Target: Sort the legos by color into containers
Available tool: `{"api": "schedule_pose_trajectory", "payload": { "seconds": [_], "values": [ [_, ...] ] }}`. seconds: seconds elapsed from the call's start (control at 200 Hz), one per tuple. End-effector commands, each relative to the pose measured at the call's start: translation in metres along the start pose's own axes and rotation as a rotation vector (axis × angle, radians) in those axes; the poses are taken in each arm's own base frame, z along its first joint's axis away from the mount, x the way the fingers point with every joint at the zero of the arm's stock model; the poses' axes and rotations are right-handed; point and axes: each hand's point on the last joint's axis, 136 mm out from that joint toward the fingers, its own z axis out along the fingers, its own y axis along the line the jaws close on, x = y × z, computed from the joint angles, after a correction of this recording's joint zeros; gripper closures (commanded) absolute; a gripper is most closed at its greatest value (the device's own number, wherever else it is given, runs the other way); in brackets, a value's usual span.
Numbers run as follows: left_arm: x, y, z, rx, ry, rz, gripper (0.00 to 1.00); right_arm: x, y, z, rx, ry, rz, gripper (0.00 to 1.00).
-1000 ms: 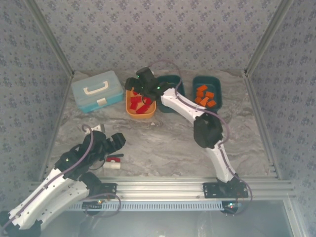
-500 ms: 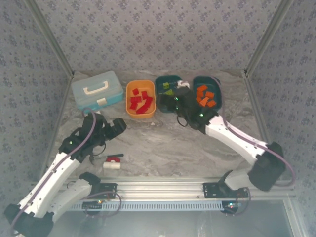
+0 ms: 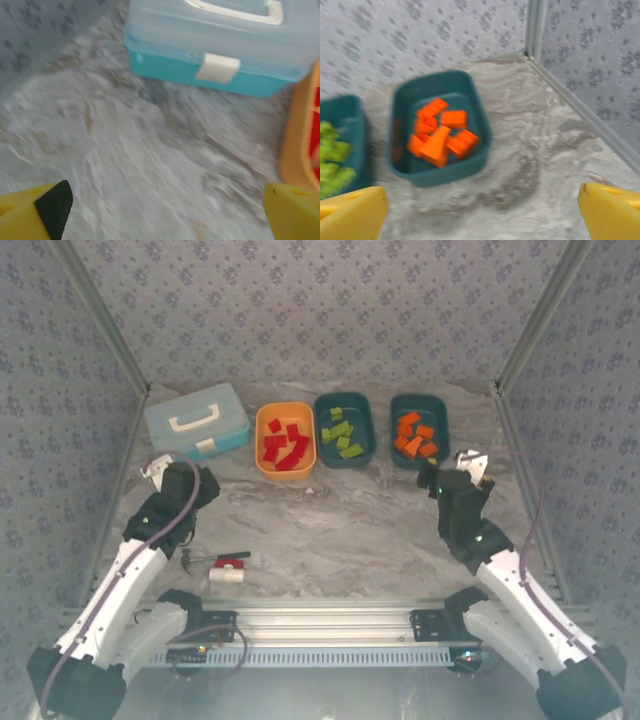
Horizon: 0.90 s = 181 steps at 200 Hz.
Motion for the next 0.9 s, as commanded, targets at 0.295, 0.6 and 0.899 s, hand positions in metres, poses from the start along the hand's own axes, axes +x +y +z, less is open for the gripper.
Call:
{"api": "schedule_pose_trajectory", "payload": {
  "seconds": [0.295, 0.6, 0.899],
  "values": [
    [0.006, -0.013, 0.106, 0.024, -0.156, 0.289, 0.01, 0.047, -0.026, 0.077, 0.06, -0.009, -0.068, 0.0],
    [-0.008, -0.004, 0.147, 0.008, -0.203, 0.218, 0.01, 0.053, -0.018, 0.119, 0.001, 0.002, -0.152, 0.0],
    [0.01, -0.023, 0.135, 0.143, -0.362, 0.282, 0.01, 0.075, -0.019, 0.129, -0.125, 0.019, -0.103, 0.0]
  ]
}}
